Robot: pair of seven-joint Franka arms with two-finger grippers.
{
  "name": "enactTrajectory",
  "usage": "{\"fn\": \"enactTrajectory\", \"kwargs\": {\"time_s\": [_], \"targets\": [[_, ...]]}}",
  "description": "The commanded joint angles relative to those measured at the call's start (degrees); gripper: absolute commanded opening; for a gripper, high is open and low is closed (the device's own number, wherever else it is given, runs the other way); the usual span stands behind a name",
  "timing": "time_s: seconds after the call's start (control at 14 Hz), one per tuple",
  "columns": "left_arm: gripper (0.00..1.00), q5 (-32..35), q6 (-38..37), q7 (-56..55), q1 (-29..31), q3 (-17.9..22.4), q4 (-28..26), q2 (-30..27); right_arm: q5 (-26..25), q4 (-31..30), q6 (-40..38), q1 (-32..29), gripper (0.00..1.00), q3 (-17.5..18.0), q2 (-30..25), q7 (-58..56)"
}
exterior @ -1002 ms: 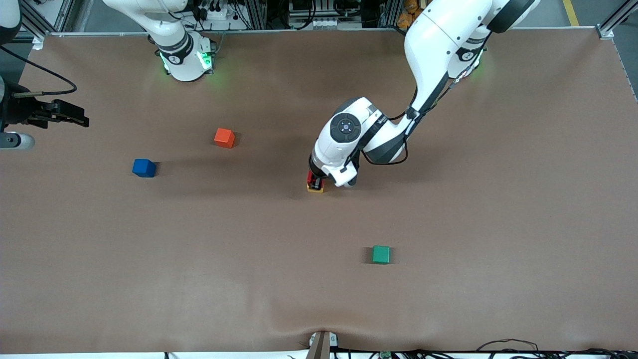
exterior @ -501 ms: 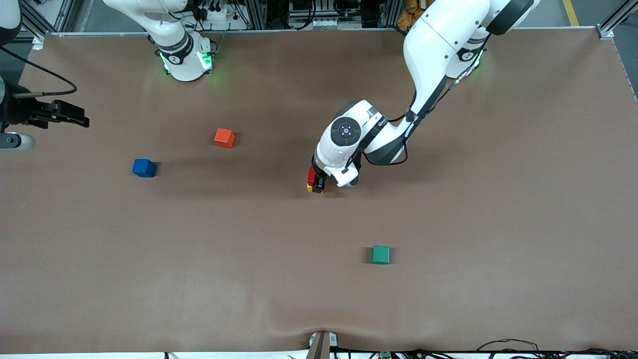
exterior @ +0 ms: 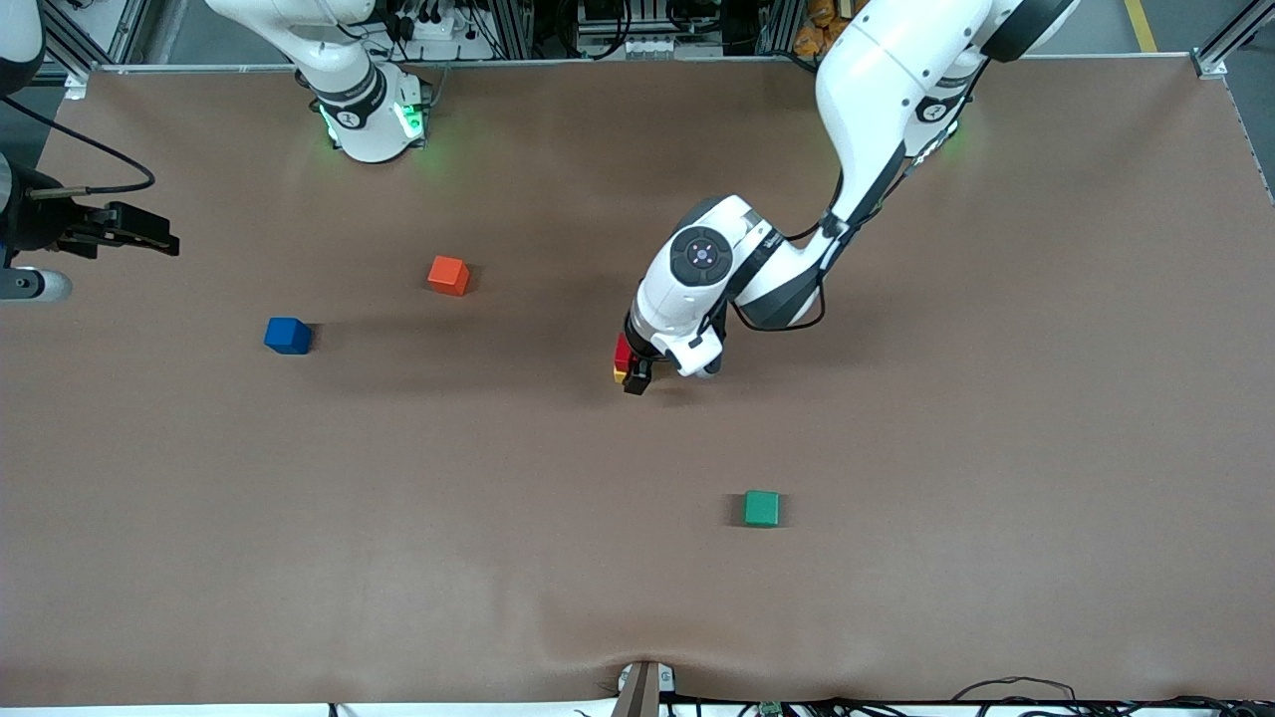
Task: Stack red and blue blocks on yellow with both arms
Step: 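Raise the left gripper away while the right gripper grasps the blue cube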
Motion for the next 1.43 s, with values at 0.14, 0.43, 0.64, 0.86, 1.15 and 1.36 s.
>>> {"fn": "enactTrajectory", "kwargs": {"time_s": [0.14, 0.43, 0.64, 0.86, 1.15, 1.36], "targets": [[1.00, -0.5, -5.9, 0.8, 1.1, -0.1, -1.4, -8.3, 0.1, 1.4, -0.7, -0.6, 1.00, 0.4, 1.0, 0.0], [1.00, -0.5, -11.1, 9.5, 3.3, -0.1, -1.3, -16.4, -0.2, 3.1, -0.8, 1.2, 1.00, 0.6, 2.9, 0.0], [1.00, -0.7, -17.9, 21.7, 7.5, -0.2, -0.6, -22.3, -0.2, 3.2, -0.4, 0.1, 1.00, 0.5, 7.1, -0.2], [1.00, -0.9, -25.4, 39.0, 11.7, -0.1, -0.1, -27.5, -2.1, 3.5, -0.2, 0.1, 1.00, 0.4, 10.6, -0.2], [1.00, -0.9, -31.8, 62.0, 19.6, 0.0, -0.1, -33.4, -0.2, -1.7, 6.4, -2.0, 1.00, 0.5, 13.7, -0.1], [1.00, -0.9, -37.0, 77.7, 25.1, 0.2, 0.6, -35.5, 0.0, -9.8, 14.6, -1.9, 1.00, 0.4, 13.7, -0.1]]}}
